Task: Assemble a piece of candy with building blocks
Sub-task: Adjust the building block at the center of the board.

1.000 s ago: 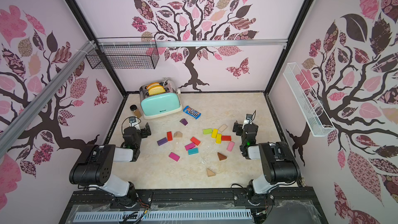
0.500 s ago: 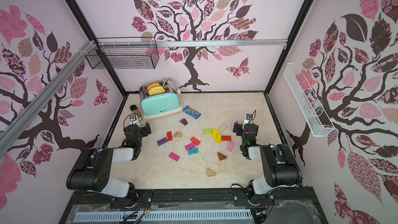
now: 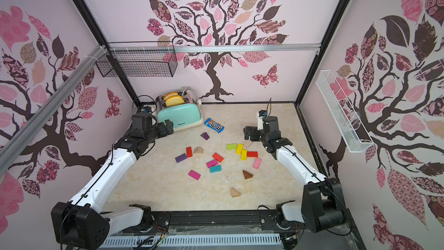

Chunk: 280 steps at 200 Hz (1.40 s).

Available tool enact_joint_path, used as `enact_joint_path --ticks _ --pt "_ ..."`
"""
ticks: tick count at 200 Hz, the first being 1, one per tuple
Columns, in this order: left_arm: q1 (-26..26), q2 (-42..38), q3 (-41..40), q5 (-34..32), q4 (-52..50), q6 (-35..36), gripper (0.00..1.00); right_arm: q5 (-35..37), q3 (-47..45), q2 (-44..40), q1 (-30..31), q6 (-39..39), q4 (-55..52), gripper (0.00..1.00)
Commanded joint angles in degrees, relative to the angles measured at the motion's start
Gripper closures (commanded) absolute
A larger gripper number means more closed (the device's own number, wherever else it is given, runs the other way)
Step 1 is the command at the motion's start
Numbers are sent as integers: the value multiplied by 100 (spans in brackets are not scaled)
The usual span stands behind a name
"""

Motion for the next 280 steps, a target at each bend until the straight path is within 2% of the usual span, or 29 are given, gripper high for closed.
enact_joint_path --ticks 1,27,48,58,74,96,133,192,235,280 --pt "-110 42 -426 1160 -1039 -351 2 -873 199 -533 124 -101 -1468 1" --pt "-198 367 -680 968 -1156 -149 2 -1457 48 -826 204 26 -1799 1" --pt "-195 835 -887 466 -884 -149 2 -1314 -243 -842 533 169 -1610 1" --pt "-189 1073 -683 560 -1022 -122 2 -1252 -306 -743 699 266 -1455 1" --pt "-290 1282 -587 181 -982 -234 2 -1204 -303 -557 933 382 -1237 1" --pt "-302 1522 -672 242 -807 -515 4 -1112 -271 -385 1100 391 -1030 1" --pt "-326 1744 -974 319 -390 -985 13 -1080 -455 -504 1096 232 -910 1" --pt "-752 2453 -647 119 -208 -1245 16 -1053 -532 -564 1100 28 -882 1" --pt "-774 2777 -473 141 -50 -1120 20 -1022 -532 -538 1099 -7 -794 1" --pt "-787 2977 -208 519 -26 -691 21 -1014 -557 -467 1099 -22 -774 1"
